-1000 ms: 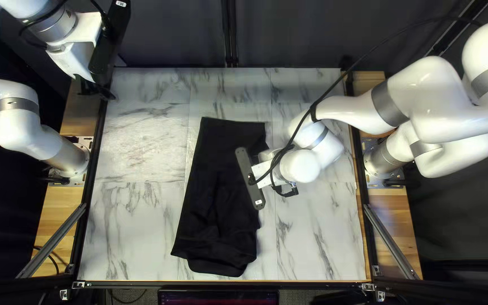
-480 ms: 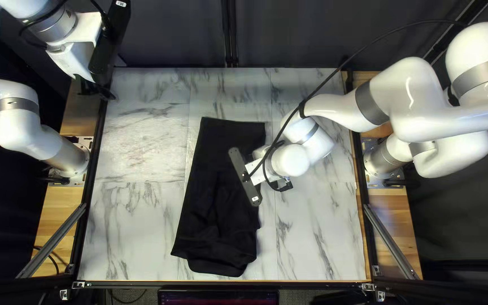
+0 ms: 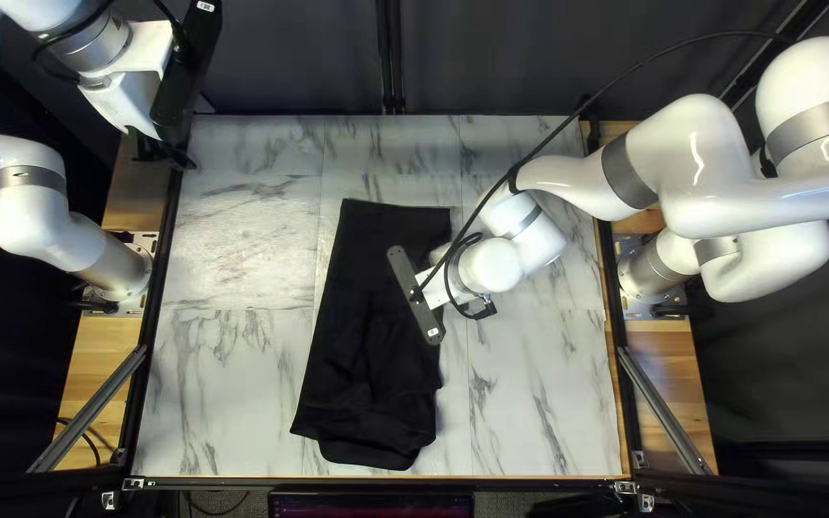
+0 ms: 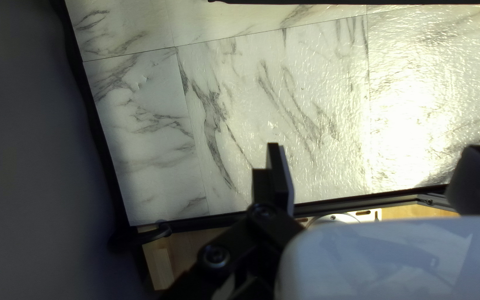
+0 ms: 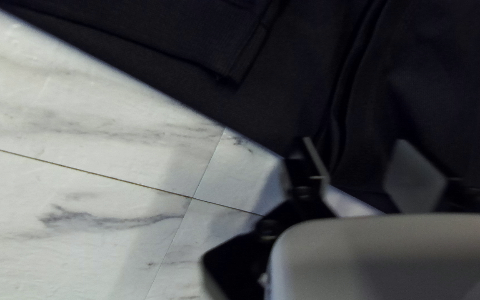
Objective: Fold t-shirt
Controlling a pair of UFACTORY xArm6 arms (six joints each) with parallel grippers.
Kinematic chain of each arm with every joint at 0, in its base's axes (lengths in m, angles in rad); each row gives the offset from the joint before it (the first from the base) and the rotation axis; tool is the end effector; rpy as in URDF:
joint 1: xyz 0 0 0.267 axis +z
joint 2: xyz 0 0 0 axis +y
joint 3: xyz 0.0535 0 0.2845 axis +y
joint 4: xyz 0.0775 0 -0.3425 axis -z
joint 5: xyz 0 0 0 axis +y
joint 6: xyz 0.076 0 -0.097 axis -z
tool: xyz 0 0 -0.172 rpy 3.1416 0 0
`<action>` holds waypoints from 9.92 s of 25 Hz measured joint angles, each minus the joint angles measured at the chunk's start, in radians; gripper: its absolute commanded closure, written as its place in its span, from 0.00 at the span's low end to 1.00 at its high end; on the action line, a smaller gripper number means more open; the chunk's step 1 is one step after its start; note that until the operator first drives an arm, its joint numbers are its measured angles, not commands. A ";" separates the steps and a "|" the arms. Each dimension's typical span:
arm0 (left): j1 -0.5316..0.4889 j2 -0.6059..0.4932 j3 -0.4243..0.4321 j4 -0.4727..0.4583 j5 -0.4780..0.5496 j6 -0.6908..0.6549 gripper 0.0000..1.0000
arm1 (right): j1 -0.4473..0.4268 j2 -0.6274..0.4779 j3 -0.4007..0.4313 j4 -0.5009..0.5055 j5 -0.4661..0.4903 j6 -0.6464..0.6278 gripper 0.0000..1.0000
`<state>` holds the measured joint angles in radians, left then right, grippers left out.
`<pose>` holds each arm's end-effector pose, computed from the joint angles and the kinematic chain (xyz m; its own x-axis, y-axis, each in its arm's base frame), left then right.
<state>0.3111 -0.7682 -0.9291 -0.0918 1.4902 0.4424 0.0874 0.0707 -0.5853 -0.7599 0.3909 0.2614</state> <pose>0.2933 0.0691 0.3823 0.9657 -0.1303 0.2245 -0.1324 -0.9912 -0.0057 0.4261 0.0151 0.0338 0.8589 0.5048 0.0859 0.4541 -0.8284 0.3280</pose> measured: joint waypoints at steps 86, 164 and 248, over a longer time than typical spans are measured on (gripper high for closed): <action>0.000 0.000 0.000 0.000 0.000 0.000 0.00 | 0.260 -0.270 -0.070 0.320 0.333 0.072 0.00; -1.044 1.045 -0.104 0.420 -0.699 -1.155 0.00 | 0.635 0.228 -0.391 -0.024 0.203 0.683 0.00; -0.484 0.541 0.130 0.559 -0.606 -0.644 0.99 | 0.266 -0.472 0.079 -0.009 0.290 0.377 1.00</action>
<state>-0.1729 -0.2270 -0.7993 0.4671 0.8843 -0.2011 0.3534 -0.4008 -0.5068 -0.7688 0.6811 0.6380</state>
